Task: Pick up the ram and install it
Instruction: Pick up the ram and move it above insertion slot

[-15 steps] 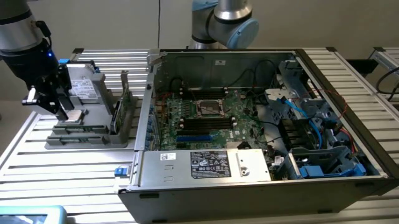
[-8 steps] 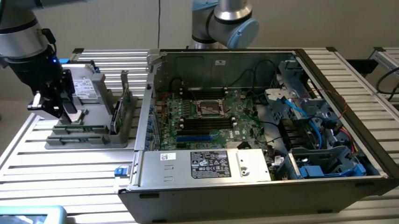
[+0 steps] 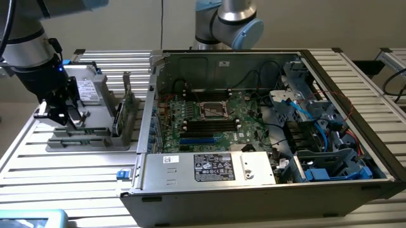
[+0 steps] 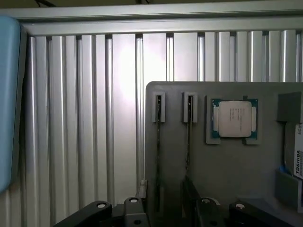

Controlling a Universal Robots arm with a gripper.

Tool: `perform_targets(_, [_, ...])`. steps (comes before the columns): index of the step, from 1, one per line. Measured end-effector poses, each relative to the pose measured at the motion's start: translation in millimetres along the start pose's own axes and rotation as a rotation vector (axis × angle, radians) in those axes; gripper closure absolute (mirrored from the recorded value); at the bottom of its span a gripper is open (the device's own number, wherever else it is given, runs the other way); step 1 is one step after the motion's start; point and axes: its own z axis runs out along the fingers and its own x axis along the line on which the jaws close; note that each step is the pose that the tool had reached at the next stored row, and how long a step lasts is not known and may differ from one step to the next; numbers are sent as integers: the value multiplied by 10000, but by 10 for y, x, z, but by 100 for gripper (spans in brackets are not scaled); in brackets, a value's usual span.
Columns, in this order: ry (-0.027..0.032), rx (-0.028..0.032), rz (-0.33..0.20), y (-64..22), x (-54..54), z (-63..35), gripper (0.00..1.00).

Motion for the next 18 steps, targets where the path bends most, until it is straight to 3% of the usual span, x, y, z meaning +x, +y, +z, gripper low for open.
perform_targets(4, [-2,-37,0,-6,65,74,58])
perform_targets(18, [0,-41,38,-10,58,327,58])
